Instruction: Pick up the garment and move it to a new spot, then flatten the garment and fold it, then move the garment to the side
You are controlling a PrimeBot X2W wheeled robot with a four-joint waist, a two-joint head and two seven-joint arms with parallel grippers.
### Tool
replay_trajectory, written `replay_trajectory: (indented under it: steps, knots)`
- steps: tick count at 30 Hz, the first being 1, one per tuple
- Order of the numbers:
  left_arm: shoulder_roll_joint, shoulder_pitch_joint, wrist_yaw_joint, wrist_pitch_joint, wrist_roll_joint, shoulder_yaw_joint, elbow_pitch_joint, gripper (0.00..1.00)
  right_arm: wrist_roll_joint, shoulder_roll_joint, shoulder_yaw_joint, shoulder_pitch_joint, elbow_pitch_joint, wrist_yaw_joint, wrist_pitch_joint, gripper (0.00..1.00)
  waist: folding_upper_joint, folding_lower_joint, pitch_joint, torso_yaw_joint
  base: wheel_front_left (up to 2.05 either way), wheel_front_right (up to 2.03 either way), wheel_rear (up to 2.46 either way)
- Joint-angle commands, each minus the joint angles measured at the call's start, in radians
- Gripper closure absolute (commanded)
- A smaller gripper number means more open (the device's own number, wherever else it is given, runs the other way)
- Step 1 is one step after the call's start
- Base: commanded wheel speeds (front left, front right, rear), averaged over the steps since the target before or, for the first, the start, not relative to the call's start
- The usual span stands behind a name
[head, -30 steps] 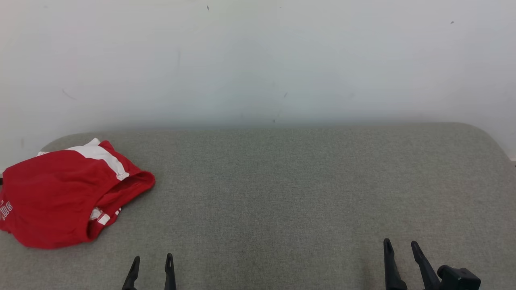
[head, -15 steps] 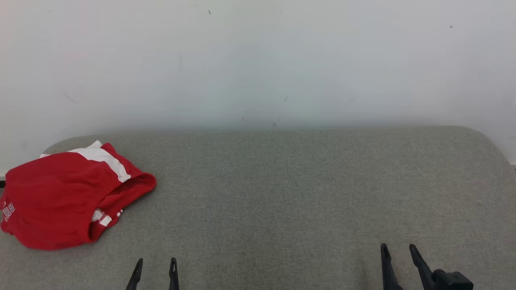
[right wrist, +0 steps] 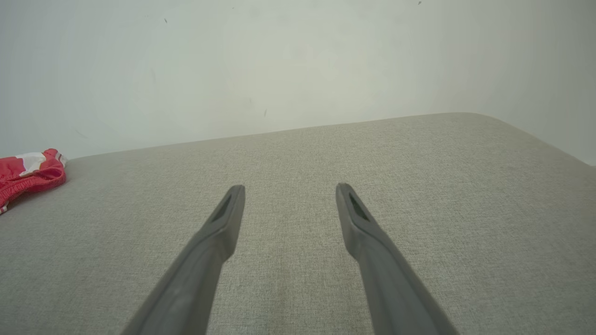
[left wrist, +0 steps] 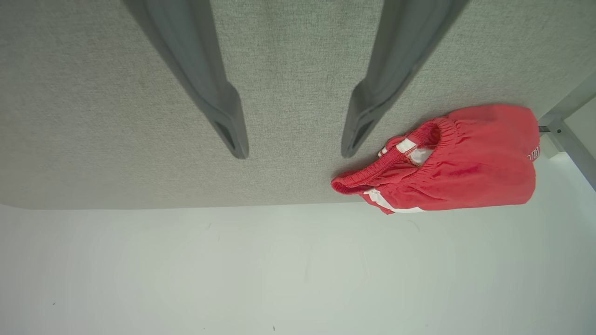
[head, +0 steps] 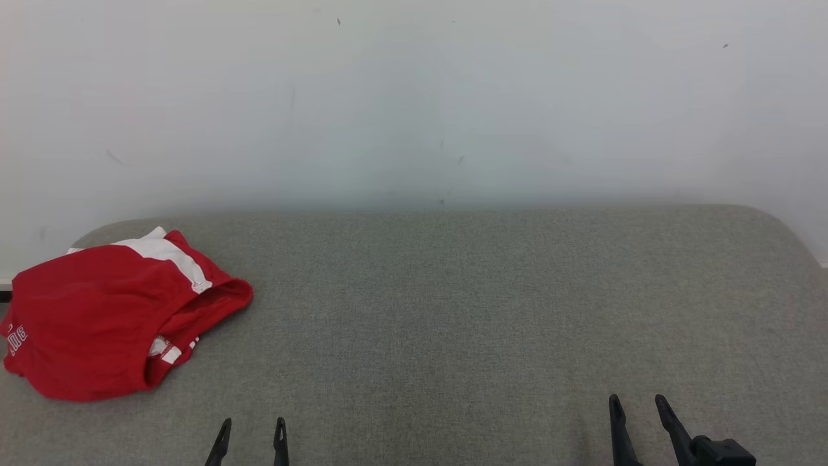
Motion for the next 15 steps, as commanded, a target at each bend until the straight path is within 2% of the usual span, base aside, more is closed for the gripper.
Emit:
replay_trajectory:
  steps: [1, 8, 15]
  knots:
    - [-0.003, 0.013, -0.001, -0.004, 0.006, 0.002, 0.003, 0.0, -0.001, 0.001, 0.003, 0.008, 0.002, -0.002, -0.006, 0.0, 0.0, 0.0, -0.001, 0.0, 0.0, 0.0, 0.0]
    - [-0.005, 0.008, -0.004, -0.004, 0.009, -0.001, 0.009, 0.0, -0.003, 0.001, -0.003, 0.017, 0.001, -0.002, -0.007, 0.0, 0.0, 0.0, -0.007, 0.026, 0.0, 0.0, 0.0]
    - [-0.002, 0.006, -0.003, -0.004, 0.016, 0.006, 0.017, 0.0, 0.004, 0.001, 0.001, 0.026, -0.002, -0.002, -0.005, 0.0, 0.0, 0.0, -0.014, 0.108, 0.0, 0.0, 0.0]
